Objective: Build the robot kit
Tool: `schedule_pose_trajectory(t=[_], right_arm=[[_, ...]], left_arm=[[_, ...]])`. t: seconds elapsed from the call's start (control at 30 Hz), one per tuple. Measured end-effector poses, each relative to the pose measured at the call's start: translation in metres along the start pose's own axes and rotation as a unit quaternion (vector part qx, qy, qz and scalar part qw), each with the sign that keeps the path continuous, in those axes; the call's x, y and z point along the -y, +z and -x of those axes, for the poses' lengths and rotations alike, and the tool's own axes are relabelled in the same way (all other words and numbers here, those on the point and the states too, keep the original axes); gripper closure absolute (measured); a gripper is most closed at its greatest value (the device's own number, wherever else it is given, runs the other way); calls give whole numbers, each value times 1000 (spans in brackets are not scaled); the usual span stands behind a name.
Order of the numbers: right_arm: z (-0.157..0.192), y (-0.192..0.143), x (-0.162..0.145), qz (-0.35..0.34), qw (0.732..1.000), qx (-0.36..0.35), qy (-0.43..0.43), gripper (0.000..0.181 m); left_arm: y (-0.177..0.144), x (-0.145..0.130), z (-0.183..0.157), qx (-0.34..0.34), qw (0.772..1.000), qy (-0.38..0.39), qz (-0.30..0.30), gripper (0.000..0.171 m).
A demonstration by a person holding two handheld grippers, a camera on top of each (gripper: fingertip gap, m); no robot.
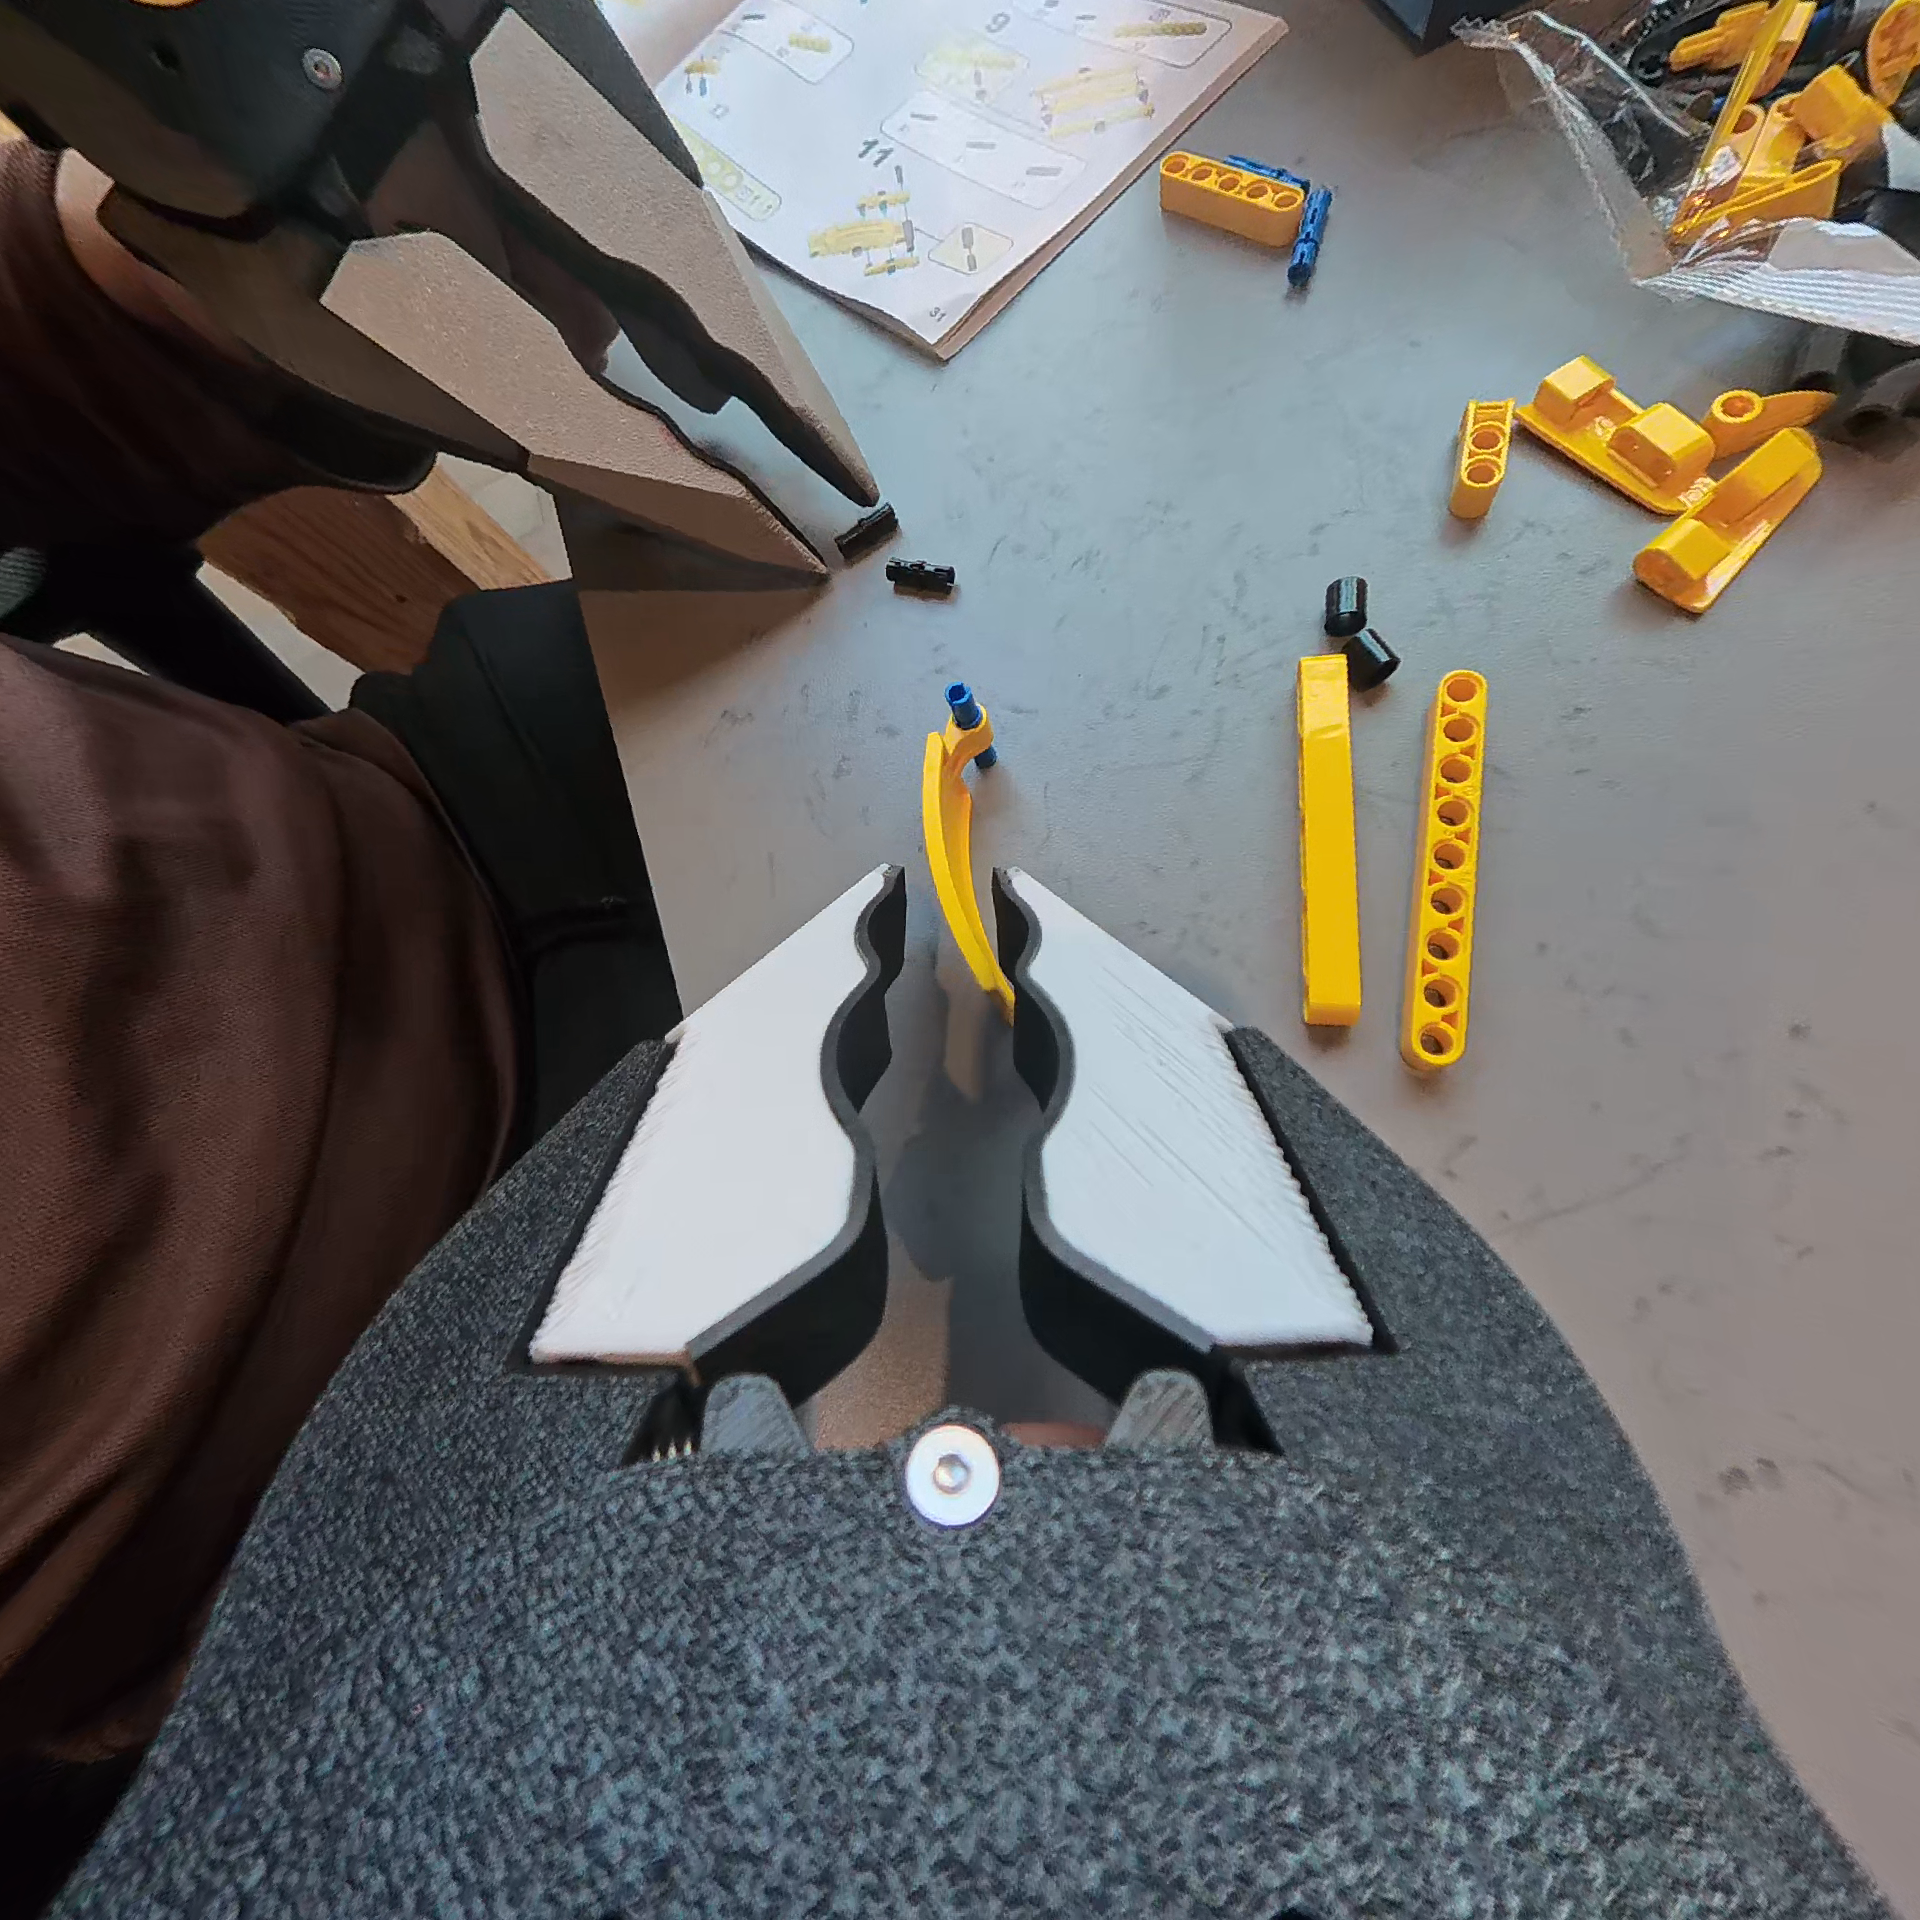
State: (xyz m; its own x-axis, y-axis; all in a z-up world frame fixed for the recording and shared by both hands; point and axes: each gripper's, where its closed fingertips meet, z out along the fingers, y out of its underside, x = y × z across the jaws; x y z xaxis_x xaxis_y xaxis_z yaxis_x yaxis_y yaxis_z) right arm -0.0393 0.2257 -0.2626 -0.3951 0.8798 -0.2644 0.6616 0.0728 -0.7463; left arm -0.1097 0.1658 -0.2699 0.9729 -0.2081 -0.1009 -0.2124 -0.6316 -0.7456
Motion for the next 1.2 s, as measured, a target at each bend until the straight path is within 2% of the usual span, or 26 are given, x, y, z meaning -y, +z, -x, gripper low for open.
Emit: schedule_pose_trajectory(t=[0.37,0.57,0.7,0.97,1.2], right_arm=[[2,1,-1,6,1000,0,-7,165],[2,-2,2,-9,1000,1,-7,163],[-1,-4,6,-20,1000,-7,-13,161],[3,-4,11,-33,998,-10,-57,160],[4,-10,17,-60,996,-10,-62,160]], left_arm=[[1,0,3,-13,999,-36,3,153],[1,1,7,22,999,-26,-1,148],[1,1,8,36,999,-13,-3,149],[1,0,6,20,1000,-24,-2,156],[0,-1,4,6,1000,-27,-1,161]])
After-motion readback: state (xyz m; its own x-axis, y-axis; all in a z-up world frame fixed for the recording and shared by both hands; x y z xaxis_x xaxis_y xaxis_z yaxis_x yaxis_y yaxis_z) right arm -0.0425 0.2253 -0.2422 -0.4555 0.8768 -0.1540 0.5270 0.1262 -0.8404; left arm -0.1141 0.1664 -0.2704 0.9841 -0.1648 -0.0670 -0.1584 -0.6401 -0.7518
